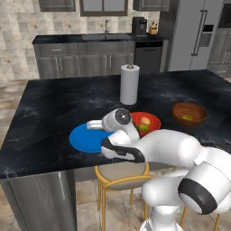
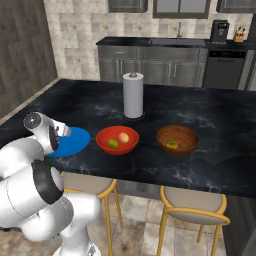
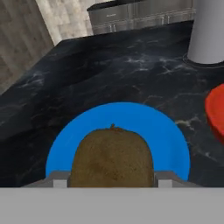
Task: Take the fruits from the plate on the dining counter and place two fruits in each bowl.
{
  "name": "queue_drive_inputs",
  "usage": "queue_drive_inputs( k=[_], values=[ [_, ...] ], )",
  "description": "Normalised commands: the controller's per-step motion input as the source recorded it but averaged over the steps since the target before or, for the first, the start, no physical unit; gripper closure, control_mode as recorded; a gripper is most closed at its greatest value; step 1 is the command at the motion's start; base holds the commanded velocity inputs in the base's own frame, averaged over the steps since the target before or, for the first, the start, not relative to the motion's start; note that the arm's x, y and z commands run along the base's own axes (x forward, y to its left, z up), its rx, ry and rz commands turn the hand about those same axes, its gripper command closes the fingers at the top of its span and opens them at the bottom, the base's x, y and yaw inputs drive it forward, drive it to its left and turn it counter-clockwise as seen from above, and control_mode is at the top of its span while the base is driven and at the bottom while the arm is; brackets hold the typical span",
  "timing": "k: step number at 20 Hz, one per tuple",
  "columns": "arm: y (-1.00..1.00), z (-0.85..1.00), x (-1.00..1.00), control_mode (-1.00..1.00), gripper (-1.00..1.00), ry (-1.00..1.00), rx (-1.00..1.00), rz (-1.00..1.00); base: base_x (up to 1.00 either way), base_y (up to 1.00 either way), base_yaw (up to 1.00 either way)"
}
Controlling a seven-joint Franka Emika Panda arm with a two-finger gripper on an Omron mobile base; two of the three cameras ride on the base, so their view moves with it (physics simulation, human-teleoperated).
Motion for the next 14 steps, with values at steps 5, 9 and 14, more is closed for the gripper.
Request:
queue_drive_inputs(
  k=[5,9,14],
  values=[
    [-0.72,1.00,-0.54,-1.00,1.00,-0.18,0.00,0.03,0.00,0.00,0.00],
    [-0.66,0.99,-0.22,-1.00,1.00,-0.13,0.00,0.00,0.00,0.00,0.00],
    [-0.63,0.79,-0.04,-1.00,1.00,-0.12,0.00,0.00,0.00,0.00,0.00]
  ],
)
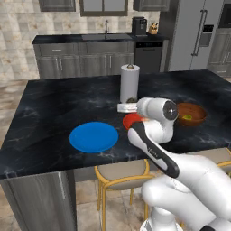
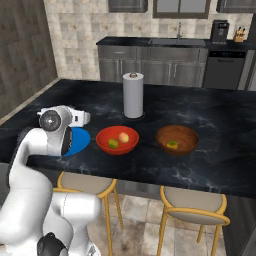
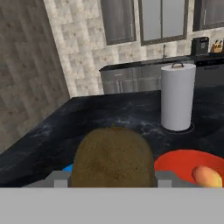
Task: Take the fruits from the plate on the dining counter and place two fruits in each bowl.
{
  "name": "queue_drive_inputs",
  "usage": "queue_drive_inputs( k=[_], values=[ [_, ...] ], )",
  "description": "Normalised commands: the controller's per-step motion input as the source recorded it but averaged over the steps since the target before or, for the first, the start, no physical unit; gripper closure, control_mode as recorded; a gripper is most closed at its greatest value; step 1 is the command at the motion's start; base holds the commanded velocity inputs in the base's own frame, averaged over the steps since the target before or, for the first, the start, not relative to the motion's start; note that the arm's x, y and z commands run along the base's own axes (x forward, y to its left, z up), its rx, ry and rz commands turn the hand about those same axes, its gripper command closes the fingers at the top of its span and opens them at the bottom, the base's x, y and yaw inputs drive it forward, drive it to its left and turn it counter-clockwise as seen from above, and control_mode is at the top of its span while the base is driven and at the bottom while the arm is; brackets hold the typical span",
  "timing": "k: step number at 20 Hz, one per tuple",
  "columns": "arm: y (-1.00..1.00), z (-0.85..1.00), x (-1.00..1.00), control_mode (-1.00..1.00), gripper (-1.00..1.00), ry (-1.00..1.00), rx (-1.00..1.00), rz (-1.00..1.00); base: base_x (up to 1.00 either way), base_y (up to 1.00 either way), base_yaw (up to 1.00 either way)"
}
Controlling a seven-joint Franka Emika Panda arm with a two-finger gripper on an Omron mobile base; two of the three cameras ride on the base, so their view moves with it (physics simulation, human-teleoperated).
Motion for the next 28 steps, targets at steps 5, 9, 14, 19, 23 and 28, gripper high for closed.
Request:
queue_drive_inputs(
  k=[5,9,14,19,23,28],
  values=[
    [-0.87,0.37,-0.03,-1.00,1.00,-0.07,-0.03,0.00,0.00,0.00,0.00],
    [-1.00,0.42,0.00,-1.00,1.00,0.00,-0.09,0.00,0.00,0.00,0.00],
    [-0.90,0.14,-0.06,-1.00,1.00,0.06,-0.17,0.00,0.00,0.00,0.00],
    [-0.70,0.28,-0.09,-1.00,1.00,0.21,-0.17,0.00,0.00,0.00,0.00],
    [-0.52,0.33,-0.29,-1.00,1.00,0.34,-0.02,-0.03,0.00,0.00,0.00],
    [-0.39,-0.01,-0.11,-1.00,1.00,0.26,0.00,-0.07,0.00,0.00,0.00]
  ],
)
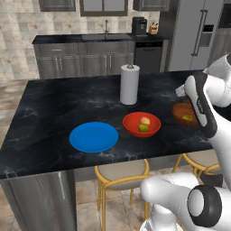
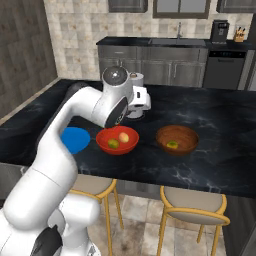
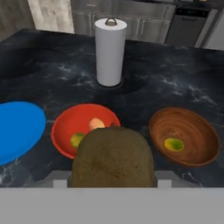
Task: Take the fruits from the plate on the dining counter and place two fruits in each bowl.
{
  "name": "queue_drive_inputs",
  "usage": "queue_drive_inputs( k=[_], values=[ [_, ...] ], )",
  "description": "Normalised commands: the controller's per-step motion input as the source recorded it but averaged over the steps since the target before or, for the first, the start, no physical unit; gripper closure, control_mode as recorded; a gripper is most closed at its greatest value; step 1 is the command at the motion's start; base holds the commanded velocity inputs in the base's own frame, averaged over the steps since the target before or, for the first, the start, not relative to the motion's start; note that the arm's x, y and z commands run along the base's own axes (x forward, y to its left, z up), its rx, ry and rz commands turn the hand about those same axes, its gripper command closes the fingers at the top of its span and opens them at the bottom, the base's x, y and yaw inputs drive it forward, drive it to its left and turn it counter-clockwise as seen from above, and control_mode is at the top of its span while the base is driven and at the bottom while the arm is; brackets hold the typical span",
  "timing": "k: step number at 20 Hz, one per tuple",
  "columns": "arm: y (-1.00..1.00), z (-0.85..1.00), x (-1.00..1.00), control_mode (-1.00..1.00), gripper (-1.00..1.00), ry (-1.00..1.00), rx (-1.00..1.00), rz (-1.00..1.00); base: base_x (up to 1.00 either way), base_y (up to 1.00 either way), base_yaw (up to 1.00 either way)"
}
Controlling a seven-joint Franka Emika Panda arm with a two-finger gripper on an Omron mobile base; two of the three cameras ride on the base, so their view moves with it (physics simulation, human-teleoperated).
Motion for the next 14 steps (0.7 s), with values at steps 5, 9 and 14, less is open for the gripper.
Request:
queue_drive_inputs(
  k=[5,9,14],
  values=[
    [-0.61,-0.57,0.01,-1.00,1.00,0.04,0.00,-0.08,0.00,0.00,0.00],
    [-0.61,-0.86,0.21,-1.00,1.00,0.01,-0.01,-0.07,0.00,0.00,0.00],
    [-0.39,-0.60,0.81,-1.00,1.00,0.02,-0.07,-0.07,0.00,0.00,0.00]
  ],
)
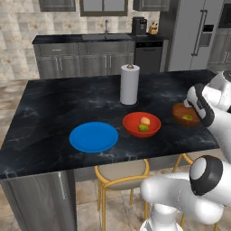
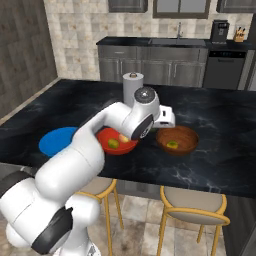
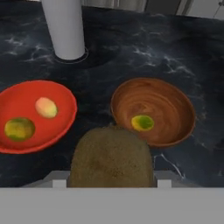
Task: Take the fruits from the plate on the dining counter and place two fruits in each bowl.
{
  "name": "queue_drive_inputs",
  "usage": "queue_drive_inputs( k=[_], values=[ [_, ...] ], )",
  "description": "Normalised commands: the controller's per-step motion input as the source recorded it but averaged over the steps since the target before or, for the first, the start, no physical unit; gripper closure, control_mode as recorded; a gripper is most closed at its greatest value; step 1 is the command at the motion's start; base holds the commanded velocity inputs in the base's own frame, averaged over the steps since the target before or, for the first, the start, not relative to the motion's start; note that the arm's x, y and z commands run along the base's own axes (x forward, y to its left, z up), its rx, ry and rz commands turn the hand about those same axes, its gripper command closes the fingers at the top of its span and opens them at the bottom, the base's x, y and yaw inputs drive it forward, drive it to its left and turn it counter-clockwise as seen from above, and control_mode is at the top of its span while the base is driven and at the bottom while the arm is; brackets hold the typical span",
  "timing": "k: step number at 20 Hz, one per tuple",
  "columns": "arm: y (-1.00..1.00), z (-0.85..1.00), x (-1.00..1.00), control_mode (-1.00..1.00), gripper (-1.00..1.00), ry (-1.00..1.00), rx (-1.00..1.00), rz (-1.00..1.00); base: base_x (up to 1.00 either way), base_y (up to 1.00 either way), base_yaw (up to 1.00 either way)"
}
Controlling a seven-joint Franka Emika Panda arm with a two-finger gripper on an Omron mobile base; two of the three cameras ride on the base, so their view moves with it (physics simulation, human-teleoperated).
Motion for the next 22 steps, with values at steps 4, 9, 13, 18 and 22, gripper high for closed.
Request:
queue_drive_inputs(
  k=[4,9,13,18,22],
  values=[
    [-0.45,-0.29,0.92,-1.00,1.00,0.02,0.00,-0.03,0.00,0.00,0.00],
    [-0.60,-0.27,0.93,-1.00,1.00,0.03,0.00,0.00,0.00,0.00,0.00],
    [-0.48,-0.50,0.23,-1.00,1.00,0.02,0.01,0.00,0.00,0.00,0.00],
    [-0.29,-0.60,0.13,-1.00,1.00,0.00,0.00,0.00,0.00,0.00,0.00],
    [-0.01,-0.57,0.37,-1.00,1.00,0.00,0.00,0.00,0.00,0.00,0.00]
  ],
)
